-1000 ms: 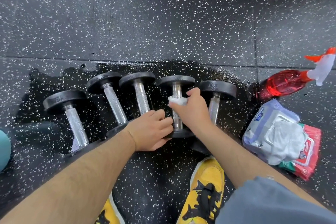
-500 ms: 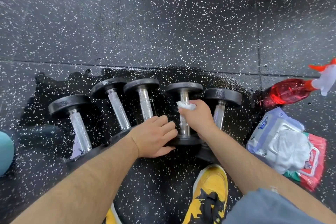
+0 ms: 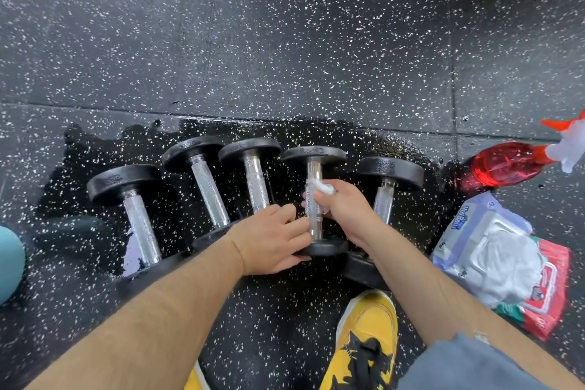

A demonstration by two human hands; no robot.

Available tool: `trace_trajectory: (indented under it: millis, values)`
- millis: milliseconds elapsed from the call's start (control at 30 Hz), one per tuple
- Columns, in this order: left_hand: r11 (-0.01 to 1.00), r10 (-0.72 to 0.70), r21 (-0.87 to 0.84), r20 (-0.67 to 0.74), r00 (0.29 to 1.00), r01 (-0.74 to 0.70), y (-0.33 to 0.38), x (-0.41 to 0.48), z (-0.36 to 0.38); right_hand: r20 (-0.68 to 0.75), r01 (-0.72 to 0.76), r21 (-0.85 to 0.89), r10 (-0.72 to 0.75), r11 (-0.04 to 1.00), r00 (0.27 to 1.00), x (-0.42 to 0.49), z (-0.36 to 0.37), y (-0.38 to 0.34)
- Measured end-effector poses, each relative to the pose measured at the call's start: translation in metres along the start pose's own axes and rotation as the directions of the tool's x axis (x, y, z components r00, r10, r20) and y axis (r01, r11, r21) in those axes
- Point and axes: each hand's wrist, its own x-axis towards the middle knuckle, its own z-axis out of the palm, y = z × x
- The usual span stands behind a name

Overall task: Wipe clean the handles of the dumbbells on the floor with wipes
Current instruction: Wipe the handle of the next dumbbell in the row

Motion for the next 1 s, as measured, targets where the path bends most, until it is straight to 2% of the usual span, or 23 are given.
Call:
trace_trajectory:
  millis: [167, 200, 267, 300, 400, 467, 667, 800, 900, 1000]
  values:
    - [1.000, -0.019, -0.015, -0.031, 0.999, 0.019, 0.000, 0.000, 0.003, 0.016, 0.080, -0.254, -0.079, 0.964, 0.997, -0.007, 0.001, -0.010]
    - [1.000, -0.027, -0.013, -0.043, 0.999, 0.026, -0.001, 0.001, 0.004, 0.019, 0.114, -0.365, -0.115, 0.924, 0.993, -0.008, 0.003, -0.007]
    - [0.999, -0.031, -0.020, -0.057, 0.998, 0.029, 0.000, 0.002, 0.005, -0.019, 0.175, -0.617, -0.237, 0.768, 0.971, -0.008, 0.008, 0.004]
    - [0.999, -0.029, -0.028, -0.056, 0.998, 0.028, 0.000, 0.001, 0.005, -0.075, 0.173, -0.651, -0.289, 0.739, 0.954, -0.009, 0.010, 0.010]
    - [0.999, -0.027, -0.033, -0.044, 0.999, 0.026, -0.001, 0.001, 0.005, -0.278, 0.227, -0.491, -0.398, 0.841, 0.874, -0.013, 0.015, 0.013]
    - [0.999, -0.026, -0.019, -0.027, 0.999, 0.026, -0.001, 0.001, 0.004, -0.326, 0.275, -0.443, -0.439, 0.853, 0.837, -0.010, 0.018, 0.008]
    - [1.000, -0.016, -0.016, -0.027, 1.000, 0.015, -0.002, -0.001, 0.005, -0.249, 0.401, -0.519, -0.583, 0.755, 0.774, -0.012, 0.017, 0.022]
    - [1.000, -0.014, -0.009, -0.032, 0.999, 0.014, -0.002, 0.000, 0.003, -0.174, 0.476, -0.612, -0.694, 0.632, 0.698, -0.001, 0.019, 0.023]
    - [1.000, -0.014, -0.017, -0.026, 1.000, 0.014, -0.001, 0.000, 0.003, -0.197, 0.425, -0.648, -0.679, 0.631, 0.708, 0.019, 0.020, 0.005]
    - [1.000, -0.014, -0.018, -0.019, 1.000, 0.014, 0.000, 0.002, 0.004, -0.228, 0.377, -0.727, -0.719, 0.575, 0.657, 0.019, 0.019, 0.007]
